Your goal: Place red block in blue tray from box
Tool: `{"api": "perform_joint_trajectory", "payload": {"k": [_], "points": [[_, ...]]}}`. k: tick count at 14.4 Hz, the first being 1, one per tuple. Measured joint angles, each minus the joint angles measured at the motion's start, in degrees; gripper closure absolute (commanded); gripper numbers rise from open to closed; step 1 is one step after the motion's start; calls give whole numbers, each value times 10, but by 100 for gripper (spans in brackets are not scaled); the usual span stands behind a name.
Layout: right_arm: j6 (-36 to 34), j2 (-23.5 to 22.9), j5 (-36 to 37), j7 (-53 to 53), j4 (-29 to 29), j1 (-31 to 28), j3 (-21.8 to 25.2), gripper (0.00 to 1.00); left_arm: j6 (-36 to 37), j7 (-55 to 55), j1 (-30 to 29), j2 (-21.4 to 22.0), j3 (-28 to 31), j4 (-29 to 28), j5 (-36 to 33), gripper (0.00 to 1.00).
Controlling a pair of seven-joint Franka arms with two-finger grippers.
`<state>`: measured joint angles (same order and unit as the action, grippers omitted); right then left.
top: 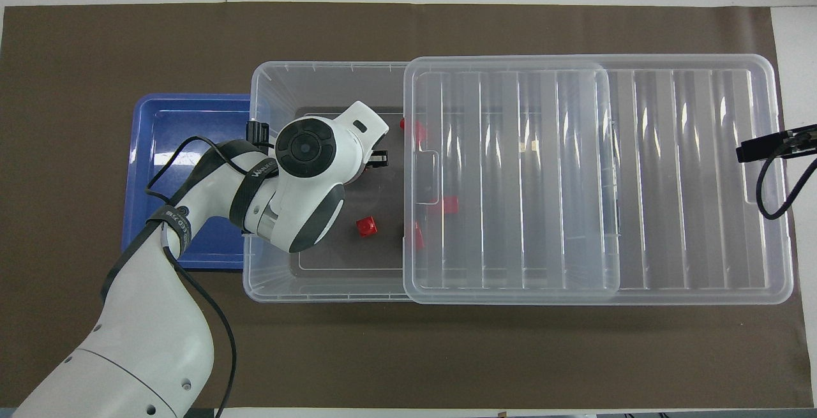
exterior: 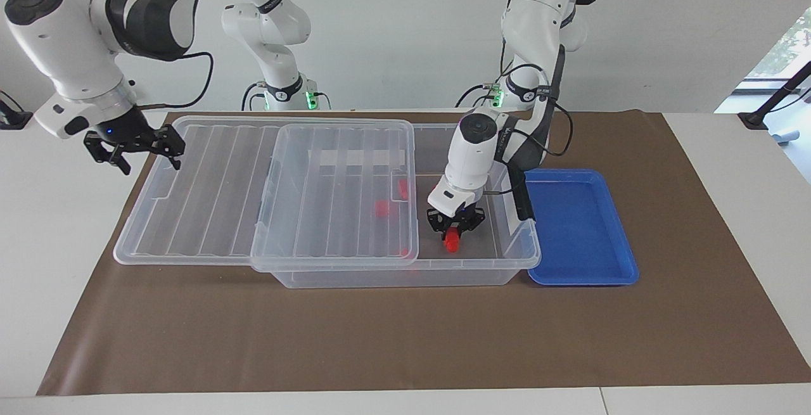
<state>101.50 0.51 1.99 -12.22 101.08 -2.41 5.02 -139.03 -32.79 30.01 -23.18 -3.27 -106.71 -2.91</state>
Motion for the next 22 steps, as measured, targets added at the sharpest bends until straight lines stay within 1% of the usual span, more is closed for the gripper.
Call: {"api": "perform_joint_trajectory", "payload": {"k": [2,3,5,7,9,11,14,15,16,17,19,20,22], "points": [[-36,14,-9,75,-7,32,-3,0,4,0,-2,19,4,3,0,100],[-43,20,-9,103,-7,45,-5,0,16,0,-5,36,6,5,0,100],[-48,27,-9,128,-7,58,-8,0,68,0,-12,85,9,8,0,100],[-51,28,-10,130,-6,57,-7,0,127,1,-15,139,12,8,-1,100],[-52,28,-10,130,-4,54,-5,0,181,20,-26,180,12,6,-3,100],[-52,28,-10,130,-4,54,-5,0,219,69,-51,205,13,1,-3,100],[-52,28,-10,130,-4,54,-5,0,228,140,-99,225,15,-31,-3,100],[-52,28,-10,130,-4,53,-5,29,220,160,-117,229,15,-48,-3,100],[-52,28,-10,129,-4,53,-5,87,199,180,-135,233,16,-67,-3,100],[-52,28,-10,122,-4,53,-2,100,171,200,-153,236,16,-88,-3,100],[-50,28,-10,81,0,52,18,100,122,227,-181,236,16,-124,-3,100],[-42,28,-10,54,6,51,35,100,104,231,-191,236,16,-139,-3,100],[-9,27,-10,-41,24,49,83,100,68,238,-204,230,16,-164,-3,100]]}}
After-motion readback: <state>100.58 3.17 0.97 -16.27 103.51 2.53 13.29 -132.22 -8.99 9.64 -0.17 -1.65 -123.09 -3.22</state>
